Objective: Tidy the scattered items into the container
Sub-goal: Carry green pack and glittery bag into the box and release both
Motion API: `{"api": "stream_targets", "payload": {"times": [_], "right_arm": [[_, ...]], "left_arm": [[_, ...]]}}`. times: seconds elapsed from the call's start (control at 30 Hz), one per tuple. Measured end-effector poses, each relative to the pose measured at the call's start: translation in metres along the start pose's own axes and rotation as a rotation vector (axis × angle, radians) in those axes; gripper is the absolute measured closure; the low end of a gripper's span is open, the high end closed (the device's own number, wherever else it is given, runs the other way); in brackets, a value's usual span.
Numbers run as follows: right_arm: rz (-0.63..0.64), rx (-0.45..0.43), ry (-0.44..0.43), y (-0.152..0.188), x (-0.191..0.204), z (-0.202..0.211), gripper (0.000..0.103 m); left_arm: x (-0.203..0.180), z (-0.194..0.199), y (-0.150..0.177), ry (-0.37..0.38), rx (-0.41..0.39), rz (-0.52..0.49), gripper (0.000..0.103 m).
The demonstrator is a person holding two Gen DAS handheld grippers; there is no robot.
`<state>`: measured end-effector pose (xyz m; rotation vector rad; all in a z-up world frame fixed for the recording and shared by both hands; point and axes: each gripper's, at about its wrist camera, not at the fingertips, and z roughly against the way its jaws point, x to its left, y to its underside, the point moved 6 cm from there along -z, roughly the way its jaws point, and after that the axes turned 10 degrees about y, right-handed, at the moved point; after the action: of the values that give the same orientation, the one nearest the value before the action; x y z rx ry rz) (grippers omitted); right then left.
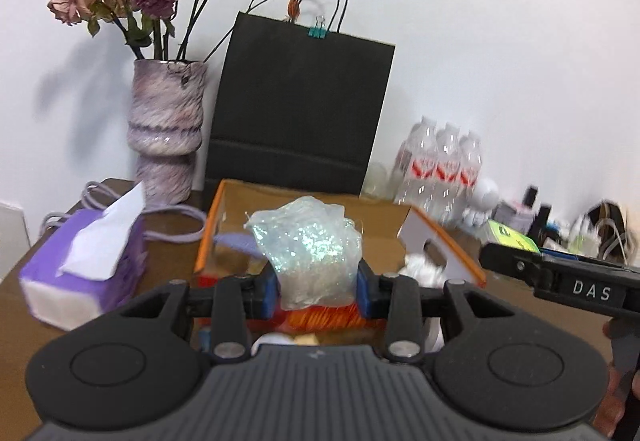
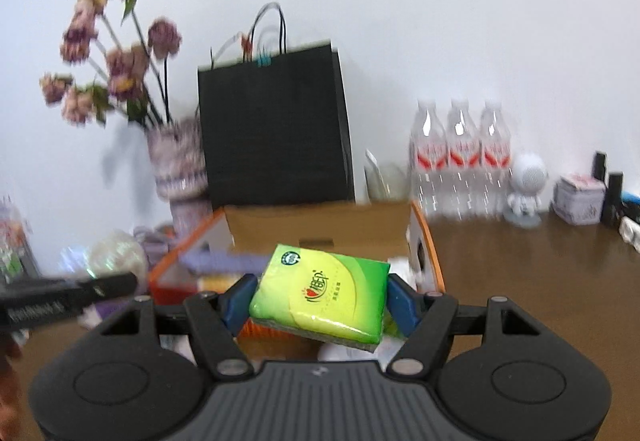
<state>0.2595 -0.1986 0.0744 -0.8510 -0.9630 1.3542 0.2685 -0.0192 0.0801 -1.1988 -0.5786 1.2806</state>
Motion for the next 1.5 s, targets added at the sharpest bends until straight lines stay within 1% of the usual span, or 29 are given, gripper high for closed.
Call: {"api": "stream_targets", "payload": {"times": [0.13, 0.2, 0.27, 0.33, 0.4, 0.5, 0.6, 0.77, 0.87, 0.93, 0.97, 1.0, 1.03, 1.07, 1.1, 1.13, 1.17, 1.27, 1.5], "right_arm": [[-0.013, -0.063, -0.020, -0.026, 0.005, -0.011, 0.035], [-0.016, -0.075, -0.020, -0.035, 0.005, -0.021, 0.035], [-0.024, -0.067, -0.023, -0.041, 0.003, -0.034, 0.035], [-0.023, -0.047, -0.017, -0.042, 0.001, -0.051, 0.035], [-0.006, -0.016, 0.004, -0.037, 0.000, -0.072, 0.035], [0.005, 0.051, 0.018, -0.027, -0.003, -0.103, 0.035], [0.011, 0.106, 0.025, -0.017, -0.007, -0.126, 0.035], [0.039, 0.156, 0.033, -0.001, -0.006, -0.145, 0.035], [0.059, 0.169, 0.037, 0.003, -0.004, -0.151, 0.035], [0.066, 0.174, 0.037, 0.005, -0.002, -0.152, 0.034], [0.068, 0.176, 0.033, 0.005, -0.001, -0.152, 0.031], [0.072, 0.180, 0.029, 0.005, 0.000, -0.152, 0.014], [0.082, 0.191, 0.029, 0.006, 0.000, -0.153, 0.002], [0.091, 0.199, 0.039, 0.007, 0.000, -0.153, 0.000], [0.095, 0.197, 0.047, 0.006, -0.001, -0.153, 0.000], [0.090, 0.197, 0.050, 0.006, -0.002, -0.153, 0.000], [0.076, 0.200, 0.047, 0.005, -0.004, -0.152, 0.000], [0.040, 0.216, 0.022, 0.002, -0.008, -0.151, 0.000], [0.036, 0.211, 0.034, -0.001, -0.011, -0.149, 0.000]], "left_arm": [[-0.002, -0.023, -0.010, -0.003, -0.032, 0.062, 0.066], [0.000, -0.036, -0.017, -0.023, -0.049, 0.082, 0.066], [0.004, -0.050, -0.021, -0.049, -0.059, 0.097, 0.066], [0.009, -0.066, -0.022, -0.072, -0.051, 0.110, 0.066], [0.014, -0.085, -0.019, -0.088, -0.027, 0.115, 0.066], [0.018, -0.107, -0.012, -0.114, 0.012, 0.093, 0.066], [0.023, -0.122, -0.004, -0.136, 0.048, 0.080, 0.066], [0.028, -0.136, 0.004, -0.144, 0.089, 0.058, 0.066], [0.028, -0.138, 0.006, -0.150, 0.097, 0.051, 0.066], [0.030, -0.138, 0.007, -0.168, 0.101, 0.050, 0.064], [0.031, -0.137, 0.008, -0.184, 0.102, 0.042, 0.059], [0.031, -0.135, 0.008, -0.210, 0.101, 0.028, 0.056], [0.032, -0.133, 0.008, -0.232, 0.101, 0.021, 0.038], [0.033, -0.131, 0.007, -0.251, 0.099, 0.016, 0.020], [0.034, -0.127, 0.005, -0.277, 0.086, 0.013, 0.014], [0.034, -0.124, 0.002, -0.298, 0.072, 0.009, 0.003], [0.035, -0.122, 0.000, -0.313, 0.062, 0.005, 0.000], [0.034, -0.116, -0.004, -0.306, 0.046, 0.008, 0.000], [0.033, -0.116, -0.003, -0.309, 0.054, 0.006, 0.000]]}}
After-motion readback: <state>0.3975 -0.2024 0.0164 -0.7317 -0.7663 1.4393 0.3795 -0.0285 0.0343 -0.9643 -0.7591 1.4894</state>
